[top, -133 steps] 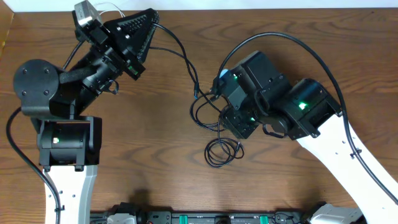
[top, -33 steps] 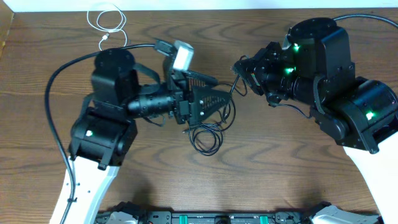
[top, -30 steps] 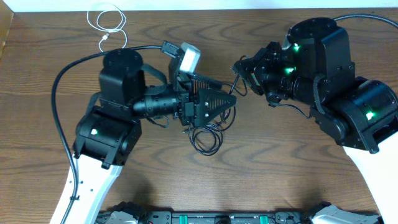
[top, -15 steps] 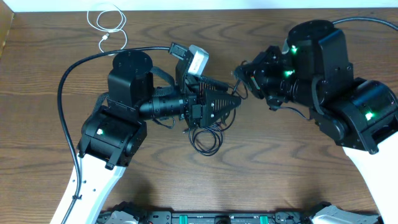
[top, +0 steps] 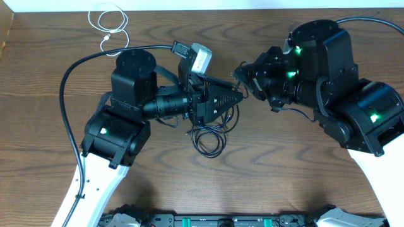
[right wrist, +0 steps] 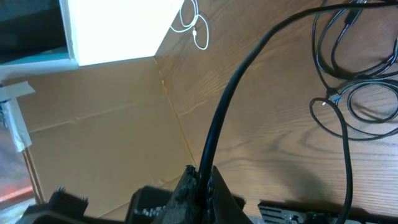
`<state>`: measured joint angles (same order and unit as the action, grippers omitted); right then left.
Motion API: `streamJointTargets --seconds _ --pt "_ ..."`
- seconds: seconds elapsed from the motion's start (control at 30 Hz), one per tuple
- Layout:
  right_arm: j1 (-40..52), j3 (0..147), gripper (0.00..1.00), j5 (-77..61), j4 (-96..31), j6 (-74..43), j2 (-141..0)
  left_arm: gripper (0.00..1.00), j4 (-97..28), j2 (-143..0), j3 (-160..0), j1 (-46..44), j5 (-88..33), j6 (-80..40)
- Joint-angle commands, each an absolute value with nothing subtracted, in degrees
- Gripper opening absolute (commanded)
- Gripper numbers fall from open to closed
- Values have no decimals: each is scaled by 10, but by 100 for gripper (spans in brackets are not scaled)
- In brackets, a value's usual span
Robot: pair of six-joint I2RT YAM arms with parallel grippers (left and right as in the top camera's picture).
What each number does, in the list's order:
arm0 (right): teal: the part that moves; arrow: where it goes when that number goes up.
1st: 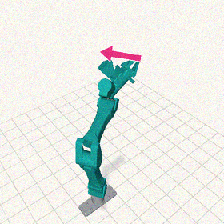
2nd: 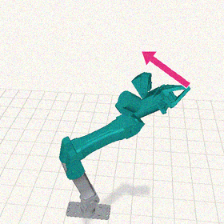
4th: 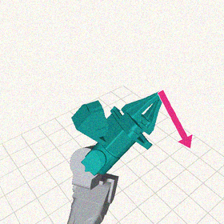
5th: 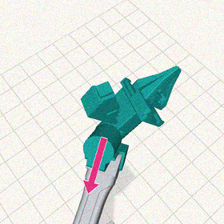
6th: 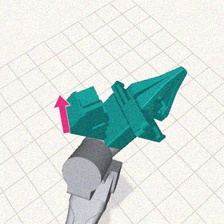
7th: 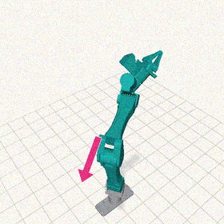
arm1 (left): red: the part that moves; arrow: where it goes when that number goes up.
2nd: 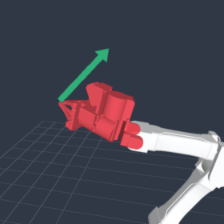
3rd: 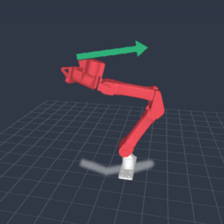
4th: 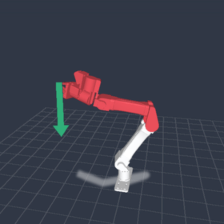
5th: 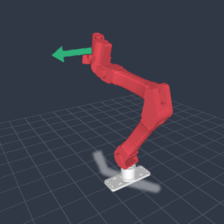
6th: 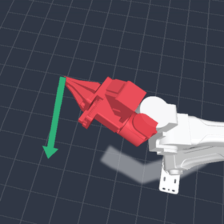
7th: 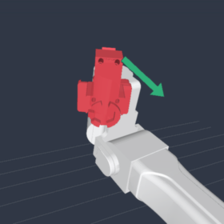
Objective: Untangle cables
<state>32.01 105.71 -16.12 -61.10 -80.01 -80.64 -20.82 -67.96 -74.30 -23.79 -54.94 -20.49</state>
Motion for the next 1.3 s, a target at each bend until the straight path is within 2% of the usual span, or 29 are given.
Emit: streamJointTargets --seconds 0.0,0.43,0.9,1.2,1.27 --pt "323 1061 2 -173 -612 -785 -810 46 -208 -685 -749 -240 -550 -195" --pt "323 1061 2 -121 -632 -775 -810 36 -200 -684 -749 -240 -550 -202" --pt "324 1061 2 -139 -624 -775 -810 34 -201 -684 -749 -240 -550 -202" --pt "324 1061 1 -141 -620 -775 -811 19 -200 -684 -749 -240 -559 -202" --pt "324 1061 2 -141 -620 -775 -811 9 -200 -684 -749 -240 -559 -203"
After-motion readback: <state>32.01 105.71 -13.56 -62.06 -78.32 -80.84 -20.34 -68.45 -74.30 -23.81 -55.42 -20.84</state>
